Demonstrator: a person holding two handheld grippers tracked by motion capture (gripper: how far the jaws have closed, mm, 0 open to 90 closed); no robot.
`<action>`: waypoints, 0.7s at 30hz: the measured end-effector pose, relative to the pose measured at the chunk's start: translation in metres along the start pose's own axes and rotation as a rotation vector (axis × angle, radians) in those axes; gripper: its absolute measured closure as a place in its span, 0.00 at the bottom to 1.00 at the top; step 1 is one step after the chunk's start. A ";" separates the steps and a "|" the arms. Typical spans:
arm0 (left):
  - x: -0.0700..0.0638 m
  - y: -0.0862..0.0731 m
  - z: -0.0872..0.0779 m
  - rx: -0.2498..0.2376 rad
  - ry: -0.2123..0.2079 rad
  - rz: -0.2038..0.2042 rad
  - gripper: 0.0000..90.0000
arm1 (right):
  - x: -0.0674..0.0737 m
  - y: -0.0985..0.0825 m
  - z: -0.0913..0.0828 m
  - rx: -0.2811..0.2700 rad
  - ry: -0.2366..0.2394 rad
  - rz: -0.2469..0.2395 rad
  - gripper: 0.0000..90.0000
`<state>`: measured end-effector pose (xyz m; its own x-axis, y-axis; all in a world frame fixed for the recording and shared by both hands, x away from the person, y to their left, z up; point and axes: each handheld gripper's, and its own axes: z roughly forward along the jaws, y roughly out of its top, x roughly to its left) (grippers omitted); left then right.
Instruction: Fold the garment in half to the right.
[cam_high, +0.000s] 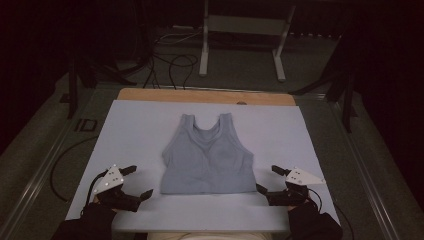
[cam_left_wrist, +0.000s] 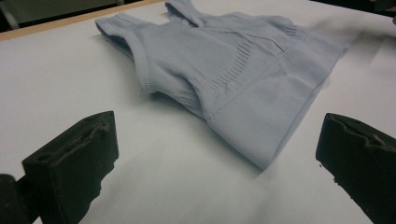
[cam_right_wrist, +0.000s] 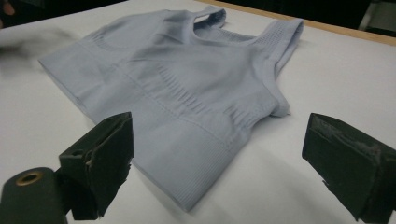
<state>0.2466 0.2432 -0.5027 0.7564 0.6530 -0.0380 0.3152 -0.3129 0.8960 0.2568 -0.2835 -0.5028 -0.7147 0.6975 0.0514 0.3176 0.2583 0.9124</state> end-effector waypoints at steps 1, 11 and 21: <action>0.000 0.000 0.000 0.000 0.000 0.000 0.00 | 0.000 0.000 0.000 0.000 0.000 0.000 0.10; -0.004 0.002 0.003 -0.002 -0.029 0.008 0.00 | 0.000 0.003 -0.002 -0.034 0.007 0.031 0.10; -0.012 0.009 0.006 0.011 -0.054 0.032 0.00 | 0.004 0.010 -0.003 -0.035 -0.004 0.027 0.10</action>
<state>0.2439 0.2280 -0.4968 0.7960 0.6043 -0.0340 0.2968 -0.3407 0.8921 0.2553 -0.2806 -0.4924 -0.7035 0.7068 0.0740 0.3145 0.2163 0.9243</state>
